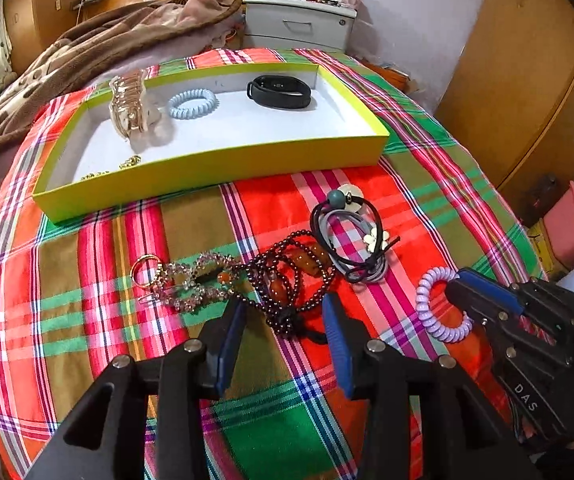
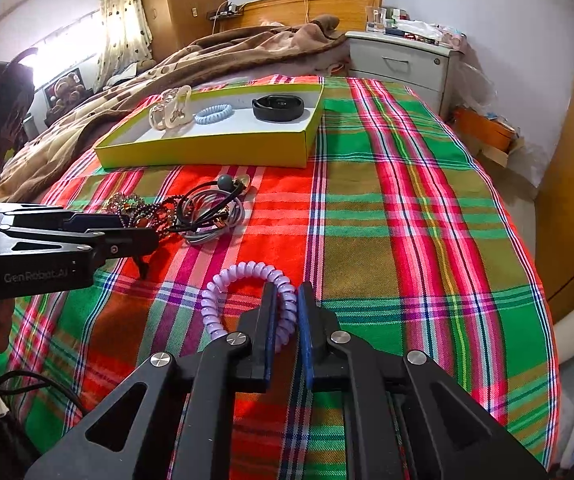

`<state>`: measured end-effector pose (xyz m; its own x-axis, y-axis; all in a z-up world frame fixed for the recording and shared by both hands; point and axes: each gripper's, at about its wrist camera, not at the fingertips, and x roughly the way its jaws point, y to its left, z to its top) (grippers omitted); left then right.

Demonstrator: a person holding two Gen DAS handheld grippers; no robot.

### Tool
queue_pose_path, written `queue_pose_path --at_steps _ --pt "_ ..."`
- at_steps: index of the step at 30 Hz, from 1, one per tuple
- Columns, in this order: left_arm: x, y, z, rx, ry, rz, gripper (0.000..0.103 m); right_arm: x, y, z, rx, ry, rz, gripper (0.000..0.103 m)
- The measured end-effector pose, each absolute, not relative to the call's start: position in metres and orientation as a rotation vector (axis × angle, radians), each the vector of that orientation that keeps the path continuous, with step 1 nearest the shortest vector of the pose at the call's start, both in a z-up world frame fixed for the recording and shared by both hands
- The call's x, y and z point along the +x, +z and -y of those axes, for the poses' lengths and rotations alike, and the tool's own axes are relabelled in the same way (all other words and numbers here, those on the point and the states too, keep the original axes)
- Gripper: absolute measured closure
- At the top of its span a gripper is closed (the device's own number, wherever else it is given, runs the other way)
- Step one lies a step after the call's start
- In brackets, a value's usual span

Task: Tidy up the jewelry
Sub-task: 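Grasp and lift the dark beaded bracelet with the left gripper while the right gripper holds the lavender tie, then carry the beaded bracelet into the box and release while the right gripper drops the lavender tie there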

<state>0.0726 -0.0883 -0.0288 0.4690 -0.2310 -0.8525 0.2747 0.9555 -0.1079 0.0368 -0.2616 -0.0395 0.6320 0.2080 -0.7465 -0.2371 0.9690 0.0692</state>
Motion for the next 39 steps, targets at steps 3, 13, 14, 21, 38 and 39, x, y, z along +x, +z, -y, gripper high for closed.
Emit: queue_pose_path --at_steps 3,13,14,21,38,39 --pt "0.072 -0.028 0.09 0.062 -0.297 -1.03 0.078 0.036 -0.039 0.263 -0.035 0.253 -0.848 0.093" --pt "0.069 -0.011 0.075 0.003 -0.325 -0.975 0.087 0.036 -0.027 0.269 -0.008 0.236 -0.816 0.094" --pt "0.069 -0.008 0.074 0.0 -0.326 -0.965 0.087 0.036 -0.026 0.269 -0.005 0.235 -0.813 0.094" --pt "0.063 0.014 0.067 -0.008 -0.343 -0.906 0.087 0.04 -0.011 0.267 -0.003 0.225 -0.785 0.094" --pt "0.109 0.066 0.036 -0.07 -0.354 -0.783 0.086 0.101 0.035 0.256 0.029 0.252 -0.707 0.094" --pt "0.114 0.068 0.035 -0.073 -0.354 -0.782 0.086 0.105 0.036 0.254 0.028 0.251 -0.706 0.094"
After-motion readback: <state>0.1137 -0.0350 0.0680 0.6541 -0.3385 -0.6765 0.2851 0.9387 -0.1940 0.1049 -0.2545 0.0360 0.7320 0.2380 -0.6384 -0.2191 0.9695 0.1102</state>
